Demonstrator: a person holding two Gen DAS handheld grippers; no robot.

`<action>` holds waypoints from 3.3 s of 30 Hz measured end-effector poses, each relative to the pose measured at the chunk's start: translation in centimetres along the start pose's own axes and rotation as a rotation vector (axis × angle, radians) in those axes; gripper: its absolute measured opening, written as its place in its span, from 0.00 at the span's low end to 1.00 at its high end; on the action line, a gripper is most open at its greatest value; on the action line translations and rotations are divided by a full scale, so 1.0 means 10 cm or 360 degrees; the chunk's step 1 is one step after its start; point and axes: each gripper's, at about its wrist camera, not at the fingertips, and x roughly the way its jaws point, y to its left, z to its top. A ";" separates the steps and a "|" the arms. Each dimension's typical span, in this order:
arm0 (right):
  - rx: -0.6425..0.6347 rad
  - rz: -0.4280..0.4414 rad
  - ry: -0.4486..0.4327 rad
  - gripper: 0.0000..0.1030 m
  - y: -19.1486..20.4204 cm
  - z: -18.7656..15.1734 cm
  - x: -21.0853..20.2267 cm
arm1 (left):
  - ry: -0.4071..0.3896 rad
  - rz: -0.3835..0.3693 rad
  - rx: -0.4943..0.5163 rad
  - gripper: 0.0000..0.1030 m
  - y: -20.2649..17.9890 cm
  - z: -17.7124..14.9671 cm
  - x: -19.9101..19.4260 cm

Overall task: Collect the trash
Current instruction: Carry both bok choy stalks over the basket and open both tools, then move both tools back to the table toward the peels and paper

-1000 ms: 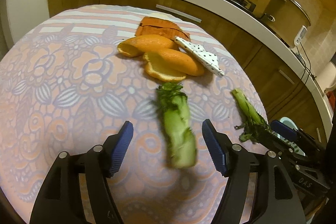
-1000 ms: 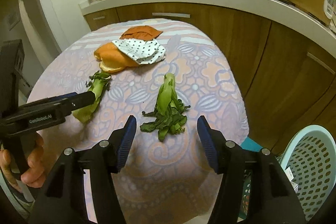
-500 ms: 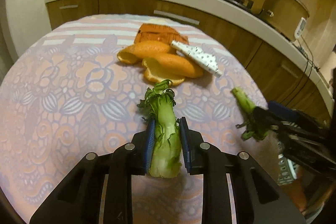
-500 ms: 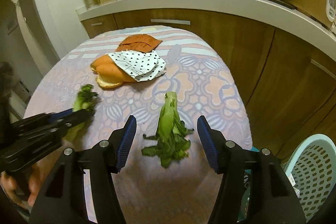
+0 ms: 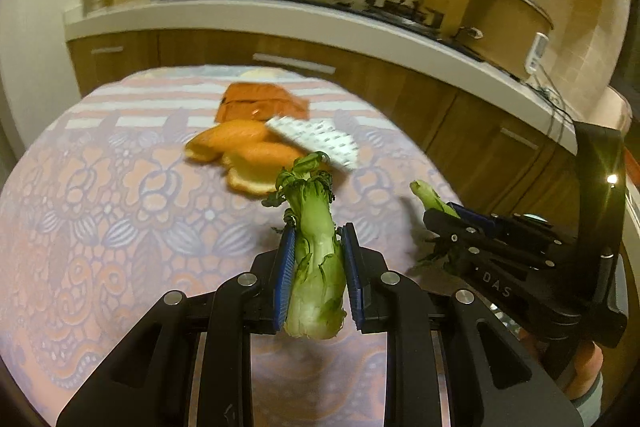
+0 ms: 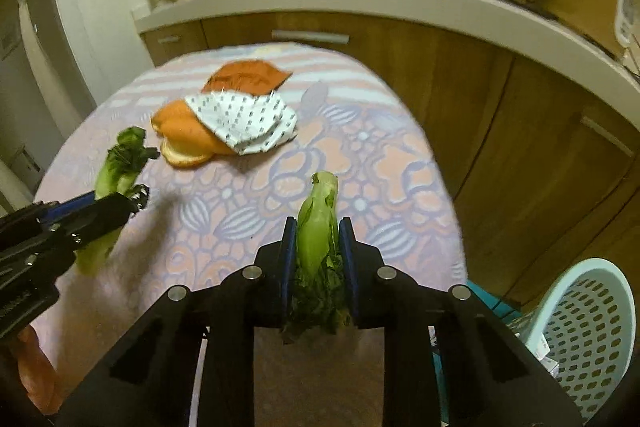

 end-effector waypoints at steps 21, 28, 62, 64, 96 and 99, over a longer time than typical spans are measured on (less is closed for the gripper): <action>0.0371 -0.0411 -0.0263 0.18 -1.51 -0.52 -1.30 | 0.0019 -0.0492 0.0425 0.22 -1.97 0.04 0.14; 0.0558 -0.0523 -0.0259 0.18 -2.08 -0.88 -1.50 | 0.0196 -0.0621 0.0526 0.22 -2.51 -0.22 0.48; 0.0742 -0.0533 -0.0146 0.48 -2.37 -1.11 -1.36 | 0.0329 -0.0671 0.0404 0.53 -2.43 -0.31 0.75; 0.0693 -0.0516 -0.0165 0.48 -2.23 -1.01 -1.36 | 0.0287 -0.0653 0.0376 0.53 -2.30 -0.26 0.65; 0.0034 0.0040 -0.0122 0.48 0.09 0.46 -0.24 | -0.0092 -0.0023 -0.0314 0.52 0.72 0.41 0.00; -0.0025 0.0086 -0.0087 0.48 0.27 0.55 -0.06 | -0.0057 -0.0020 -0.0335 0.52 0.86 0.38 0.10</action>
